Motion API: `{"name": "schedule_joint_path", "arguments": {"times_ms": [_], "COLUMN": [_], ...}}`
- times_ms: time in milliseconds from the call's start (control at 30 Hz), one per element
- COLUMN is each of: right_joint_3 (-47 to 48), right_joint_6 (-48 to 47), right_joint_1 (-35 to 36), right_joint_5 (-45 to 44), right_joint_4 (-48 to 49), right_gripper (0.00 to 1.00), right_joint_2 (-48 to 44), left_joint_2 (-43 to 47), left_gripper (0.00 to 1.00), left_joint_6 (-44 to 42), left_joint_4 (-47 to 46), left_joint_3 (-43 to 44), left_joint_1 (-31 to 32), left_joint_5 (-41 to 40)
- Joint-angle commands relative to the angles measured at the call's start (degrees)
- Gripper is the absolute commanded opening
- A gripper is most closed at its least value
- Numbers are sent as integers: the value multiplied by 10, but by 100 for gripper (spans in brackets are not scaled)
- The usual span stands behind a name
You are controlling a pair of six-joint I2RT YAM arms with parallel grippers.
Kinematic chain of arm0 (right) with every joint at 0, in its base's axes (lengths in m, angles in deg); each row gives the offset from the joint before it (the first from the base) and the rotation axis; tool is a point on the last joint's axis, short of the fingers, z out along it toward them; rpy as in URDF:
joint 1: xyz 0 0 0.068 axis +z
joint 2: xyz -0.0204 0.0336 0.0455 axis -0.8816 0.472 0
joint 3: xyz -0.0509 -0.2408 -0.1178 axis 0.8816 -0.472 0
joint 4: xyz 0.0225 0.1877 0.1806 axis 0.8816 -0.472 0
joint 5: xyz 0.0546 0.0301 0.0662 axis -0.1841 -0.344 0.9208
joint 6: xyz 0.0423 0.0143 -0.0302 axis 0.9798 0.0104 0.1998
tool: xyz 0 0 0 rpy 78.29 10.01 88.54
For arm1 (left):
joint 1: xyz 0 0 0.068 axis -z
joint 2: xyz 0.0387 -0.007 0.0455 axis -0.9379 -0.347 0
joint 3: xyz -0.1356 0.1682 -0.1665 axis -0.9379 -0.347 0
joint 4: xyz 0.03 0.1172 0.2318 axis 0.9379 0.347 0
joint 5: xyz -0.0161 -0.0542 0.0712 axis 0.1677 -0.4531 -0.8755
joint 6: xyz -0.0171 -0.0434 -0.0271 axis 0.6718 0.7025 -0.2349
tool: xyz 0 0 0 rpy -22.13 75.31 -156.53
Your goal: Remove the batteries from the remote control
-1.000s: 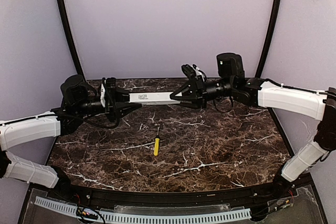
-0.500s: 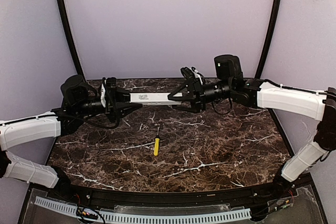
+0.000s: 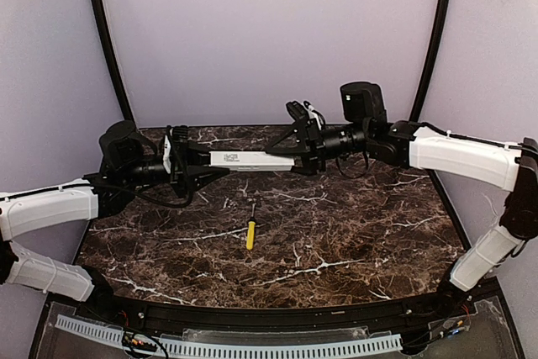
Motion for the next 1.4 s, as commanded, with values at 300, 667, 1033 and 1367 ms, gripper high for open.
{"name": "schedule_joint_path", "arguments": {"times_ms": [300,667,1033,1367], "right_joint_3": [5,-24,-45,-59], "right_joint_6": [-5,-16,-20,-24], "right_joint_1": [12,11,2,-7], "right_joint_5": [10,9,5,2], "right_joint_4": [11,5,2,2], "right_gripper": [46,39,44,46], "right_joint_2": [8,-11,-33,-53], "left_joint_2": [4,13,26,30], "left_gripper": [0,0,0,0], "left_joint_6": [-1,12,23,34], "left_joint_4": [-6,-28,-56,-75], "left_joint_3": [8,2,-8,-17], "left_joint_1": [4,4,3,3], "left_joint_5": [-1,-1,-3,-5]}}
